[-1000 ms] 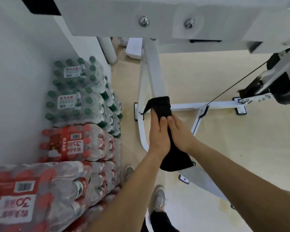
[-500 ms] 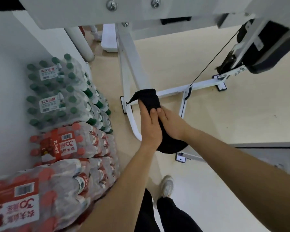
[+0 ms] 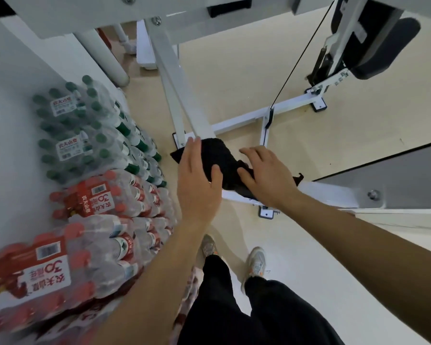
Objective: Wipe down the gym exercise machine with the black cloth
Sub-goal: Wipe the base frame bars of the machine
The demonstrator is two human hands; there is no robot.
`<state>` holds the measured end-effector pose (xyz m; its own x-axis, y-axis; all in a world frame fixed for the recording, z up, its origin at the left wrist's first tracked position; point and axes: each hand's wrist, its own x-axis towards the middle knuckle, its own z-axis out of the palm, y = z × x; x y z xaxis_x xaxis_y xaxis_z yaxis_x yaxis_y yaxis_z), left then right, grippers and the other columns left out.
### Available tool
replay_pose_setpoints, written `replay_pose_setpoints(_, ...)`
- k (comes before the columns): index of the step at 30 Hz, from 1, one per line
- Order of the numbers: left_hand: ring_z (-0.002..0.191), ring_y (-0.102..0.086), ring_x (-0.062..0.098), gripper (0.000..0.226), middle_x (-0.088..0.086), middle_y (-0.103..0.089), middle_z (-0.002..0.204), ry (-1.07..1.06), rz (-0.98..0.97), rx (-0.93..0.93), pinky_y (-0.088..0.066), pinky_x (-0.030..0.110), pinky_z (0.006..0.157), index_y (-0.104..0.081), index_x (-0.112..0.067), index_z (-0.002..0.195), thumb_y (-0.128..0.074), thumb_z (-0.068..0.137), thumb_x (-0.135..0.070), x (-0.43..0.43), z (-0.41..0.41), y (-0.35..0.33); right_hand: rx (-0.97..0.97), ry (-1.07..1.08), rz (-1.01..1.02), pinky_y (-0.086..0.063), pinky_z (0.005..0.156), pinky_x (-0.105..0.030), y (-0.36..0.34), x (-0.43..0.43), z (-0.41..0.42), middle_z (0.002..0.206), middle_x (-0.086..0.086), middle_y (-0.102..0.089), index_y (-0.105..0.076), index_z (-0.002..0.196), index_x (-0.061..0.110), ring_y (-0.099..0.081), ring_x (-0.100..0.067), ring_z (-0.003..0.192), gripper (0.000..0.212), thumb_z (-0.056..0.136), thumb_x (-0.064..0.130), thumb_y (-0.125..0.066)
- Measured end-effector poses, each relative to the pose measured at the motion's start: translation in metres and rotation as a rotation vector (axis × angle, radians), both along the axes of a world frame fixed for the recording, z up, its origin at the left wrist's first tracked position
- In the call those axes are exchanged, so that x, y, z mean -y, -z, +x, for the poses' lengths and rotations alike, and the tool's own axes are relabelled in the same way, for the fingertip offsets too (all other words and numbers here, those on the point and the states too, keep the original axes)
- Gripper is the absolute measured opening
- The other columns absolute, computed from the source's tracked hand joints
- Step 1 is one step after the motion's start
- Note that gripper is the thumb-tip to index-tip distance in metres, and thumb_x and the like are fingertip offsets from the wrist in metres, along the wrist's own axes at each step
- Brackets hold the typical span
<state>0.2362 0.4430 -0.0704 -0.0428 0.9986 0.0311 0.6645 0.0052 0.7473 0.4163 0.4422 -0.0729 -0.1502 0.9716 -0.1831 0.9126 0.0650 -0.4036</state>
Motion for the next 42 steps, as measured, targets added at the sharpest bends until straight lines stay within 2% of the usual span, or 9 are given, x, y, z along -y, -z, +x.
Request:
replay_pose_setpoints(2, 0.141, -0.038, 0.025, 0.047, 0.007, -0.043, 0.153, 0.266, 0.226, -0.271, -0.031, 0.039, 0.116, -0.047, -0.013, 0.144, -0.050, 0.099, -0.024, -0.016, -0.003, 0.003, 0.076, -0.021, 0.072, -0.052, 0.085, -0.045, 0.005, 0.013, -0.003, 0.132, -0.007, -0.057, -0.043, 0.144, 0.014, -0.058, -0.029, 0.109, 0.058, 0.100, 0.049, -0.030)
replay_pose_setpoints(7, 0.124, -0.053, 0.030, 0.038, 0.004, -0.067, 0.112, 0.724, 0.406, -0.674, -0.033, 0.046, 0.113, -0.068, -0.013, 0.106, -0.035, 0.106, -0.032, -0.066, -0.010, 0.028, 0.313, -0.073, 0.081, -0.048, 0.072, -0.041, 0.012, 0.019, -0.011, 0.102, -0.004, -0.065, -0.053, 0.125, 0.014, -0.062, -0.027, 0.083, 0.055, 0.102, 0.052, -0.021)
replay_pose_setpoints(11, 0.090, -0.060, 0.029, 0.038, 0.006, -0.066, 0.087, 0.786, 0.553, -0.629, -0.040, 0.044, 0.107, -0.066, -0.011, 0.088, -0.036, 0.104, -0.028, -0.060, 0.010, 0.037, 0.365, -0.103, 0.150, -0.047, 0.067, -0.040, 0.019, 0.032, 0.012, 0.095, -0.006, -0.064, -0.057, 0.117, 0.011, -0.060, -0.029, 0.076, 0.057, 0.103, 0.055, -0.024)
replay_pose_setpoints(14, 0.076, -0.058, 0.028, 0.039, 0.006, -0.065, 0.081, 0.751, 0.473, -0.619, -0.044, 0.041, 0.093, -0.065, -0.012, 0.086, -0.035, 0.103, -0.030, -0.031, 0.044, 0.040, 0.423, -0.125, 0.212, -0.049, 0.067, -0.041, 0.024, 0.049, 0.053, 0.098, -0.010, -0.064, -0.056, 0.124, 0.008, -0.060, -0.030, 0.076, 0.061, 0.104, 0.057, -0.025)
replay_pose_setpoints(21, 0.074, -0.058, 0.027, 0.043, 0.007, -0.065, 0.087, 0.901, 0.484, -0.654, -0.042, 0.039, 0.071, -0.064, -0.010, 0.104, -0.035, 0.103, -0.042, -0.027, 0.054, 0.035, 0.467, -0.131, 0.224, -0.052, 0.070, -0.041, 0.016, 0.058, 0.078, 0.101, -0.012, -0.065, -0.052, 0.129, 0.008, -0.062, -0.031, 0.079, 0.058, 0.101, 0.054, -0.033)
replay_pose_setpoints(27, 0.075, -0.054, 0.029, 0.043, 0.007, -0.059, 0.082, 1.111, 0.566, -0.644, -0.044, 0.043, 0.079, -0.059, -0.010, 0.088, -0.028, 0.106, -0.033, -0.096, -0.005, 0.029, 0.346, -0.084, 0.105, -0.044, 0.068, -0.040, 0.013, 0.016, -0.017, 0.097, -0.005, -0.064, -0.055, 0.114, 0.012, -0.060, -0.028, 0.078, 0.052, 0.104, 0.049, -0.021)
replay_pose_setpoints(32, 0.072, -0.053, 0.030, 0.035, 0.008, -0.061, 0.078, 0.919, 0.550, -0.654, -0.042, 0.043, 0.077, -0.059, -0.011, 0.082, -0.038, 0.104, -0.028, -0.077, 0.009, 0.030, 0.359, -0.061, 0.114, -0.045, 0.073, -0.042, 0.013, 0.034, 0.015, 0.100, -0.007, -0.064, -0.057, 0.120, 0.012, -0.060, -0.030, 0.082, 0.052, 0.102, 0.050, -0.027)
replay_pose_setpoints(36, 0.072, -0.053, 0.028, 0.038, 0.007, -0.062, 0.082, 0.702, 0.377, -0.668, -0.038, 0.040, 0.075, -0.060, -0.011, 0.090, -0.032, 0.103, -0.033, -0.014, 0.063, 0.032, 0.407, -0.019, 0.092, -0.045, 0.079, -0.042, 0.012, 0.067, 0.085, 0.103, -0.008, -0.064, -0.057, 0.121, 0.013, -0.060, -0.032, 0.087, 0.050, 0.098, 0.051, -0.034)
replay_pose_setpoints(42, 0.075, -0.054, 0.025, 0.041, 0.003, -0.061, 0.086, 0.683, 0.273, -0.719, -0.040, 0.038, 0.074, -0.059, -0.015, 0.096, -0.025, 0.103, -0.036, 0.021, 0.136, 0.025, 0.406, 0.062, 0.128, -0.039, 0.081, -0.042, 0.013, 0.090, 0.132, 0.101, -0.011, -0.064, -0.058, 0.115, 0.009, -0.059, -0.033, 0.087, 0.046, 0.098, 0.045, -0.036)
